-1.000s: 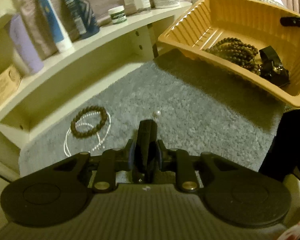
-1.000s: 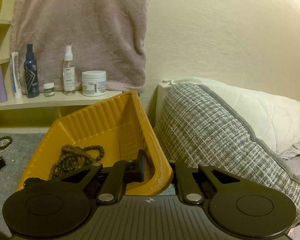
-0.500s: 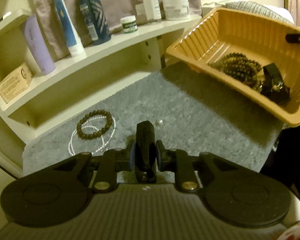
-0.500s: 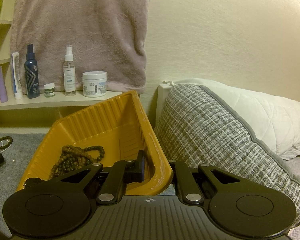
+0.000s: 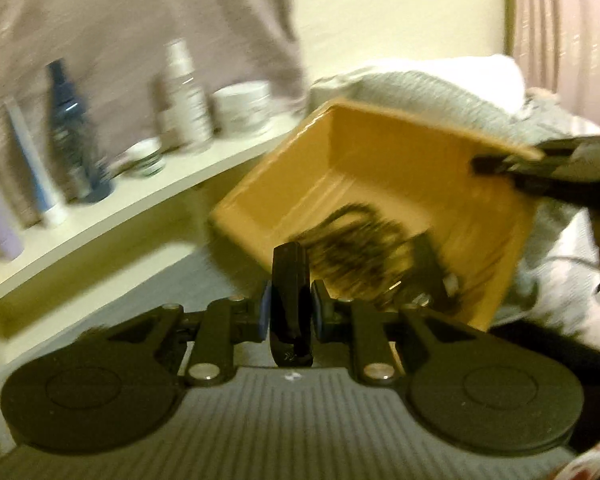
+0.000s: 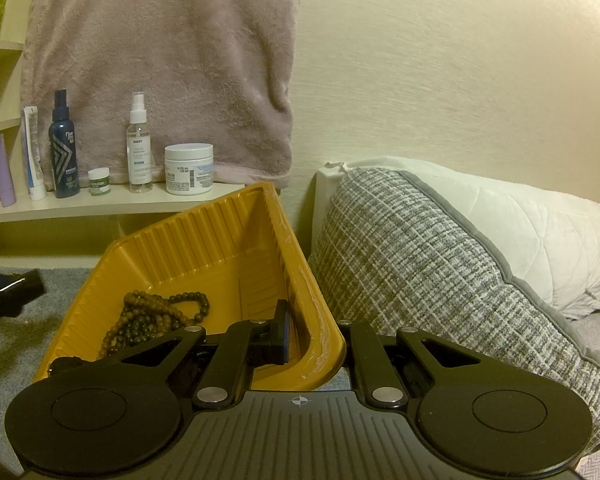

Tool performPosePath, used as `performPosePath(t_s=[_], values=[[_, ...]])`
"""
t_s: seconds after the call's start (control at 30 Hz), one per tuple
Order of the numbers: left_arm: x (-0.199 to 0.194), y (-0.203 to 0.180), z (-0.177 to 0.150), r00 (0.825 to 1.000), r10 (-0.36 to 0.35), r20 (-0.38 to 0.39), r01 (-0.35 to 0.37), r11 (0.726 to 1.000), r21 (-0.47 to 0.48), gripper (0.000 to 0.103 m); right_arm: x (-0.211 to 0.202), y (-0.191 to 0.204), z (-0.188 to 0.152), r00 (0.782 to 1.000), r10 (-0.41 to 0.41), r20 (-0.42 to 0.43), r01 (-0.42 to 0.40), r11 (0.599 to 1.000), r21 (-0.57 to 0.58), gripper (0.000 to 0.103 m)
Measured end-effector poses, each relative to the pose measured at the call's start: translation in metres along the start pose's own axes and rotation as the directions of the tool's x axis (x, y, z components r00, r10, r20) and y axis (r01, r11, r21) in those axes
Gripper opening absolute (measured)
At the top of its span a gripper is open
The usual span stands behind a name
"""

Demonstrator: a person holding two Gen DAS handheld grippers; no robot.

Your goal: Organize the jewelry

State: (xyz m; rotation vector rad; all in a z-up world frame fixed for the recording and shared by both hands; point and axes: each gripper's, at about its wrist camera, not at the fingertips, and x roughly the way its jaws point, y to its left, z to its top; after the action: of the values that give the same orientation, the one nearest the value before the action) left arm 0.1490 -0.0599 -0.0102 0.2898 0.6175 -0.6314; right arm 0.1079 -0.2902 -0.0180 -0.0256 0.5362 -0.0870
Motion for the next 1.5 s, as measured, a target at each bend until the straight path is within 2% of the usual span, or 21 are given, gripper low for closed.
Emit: performPosePath(t_s=[0.13,0.33,0.53,0.97,1.03,1.17,1.33,1.5], values=[[0.007,-0.025,0.015,0.996,-0.083,0.024,0.083,0.996,0.019,0.019,0.0,0.0,0.001,1.0,0.001,0.001,-0.001,1.0,0.0,0.01],[0.017,-0.054,0.025,0.988,-0.151,0.033,0.149,0.988,0.046,0.019,0.0,0.001,0.001,1.0,0.002,0.001,-0.002,1.0,0.003,0.01],[0.024,-0.065,0.024,0.984,-0.176,0.015,0.175,0.982,0.074,0.019,0.0,0.0,0.001,1.0,0.005,0.001,-0.005,1.0,0.007,0.01],[0.029,-0.07,0.024,0.984,-0.18,0.006,0.179,0.98,0.089,0.019,-0.001,0.0,0.0,1.0,0.005,0.002,-0.005,1.0,0.008,0.01],[0.026,-0.069,0.025,0.987,-0.162,0.013,0.16,0.982,0.101,0.019,-0.001,0.0,0.001,1.0,0.005,0.002,-0.006,1.0,0.01,0.01],[0.015,-0.054,0.024,0.992,-0.119,0.044,0.116,0.991,0.063,0.019,0.0,-0.001,0.001,1.0,0.004,0.002,-0.004,1.0,0.011,0.01],[-0.002,-0.02,0.015,0.998,-0.01,0.063,0.011,1.0,-0.016,0.019,-0.001,0.0,0.0,1.0,0.004,0.002,-0.004,1.0,0.011,0.01],[-0.019,0.014,-0.004,0.991,0.128,0.049,-0.123,0.988,-0.094,0.025,-0.001,0.0,0.0,1.0,0.004,0.002,-0.004,1.0,0.01,0.01]])
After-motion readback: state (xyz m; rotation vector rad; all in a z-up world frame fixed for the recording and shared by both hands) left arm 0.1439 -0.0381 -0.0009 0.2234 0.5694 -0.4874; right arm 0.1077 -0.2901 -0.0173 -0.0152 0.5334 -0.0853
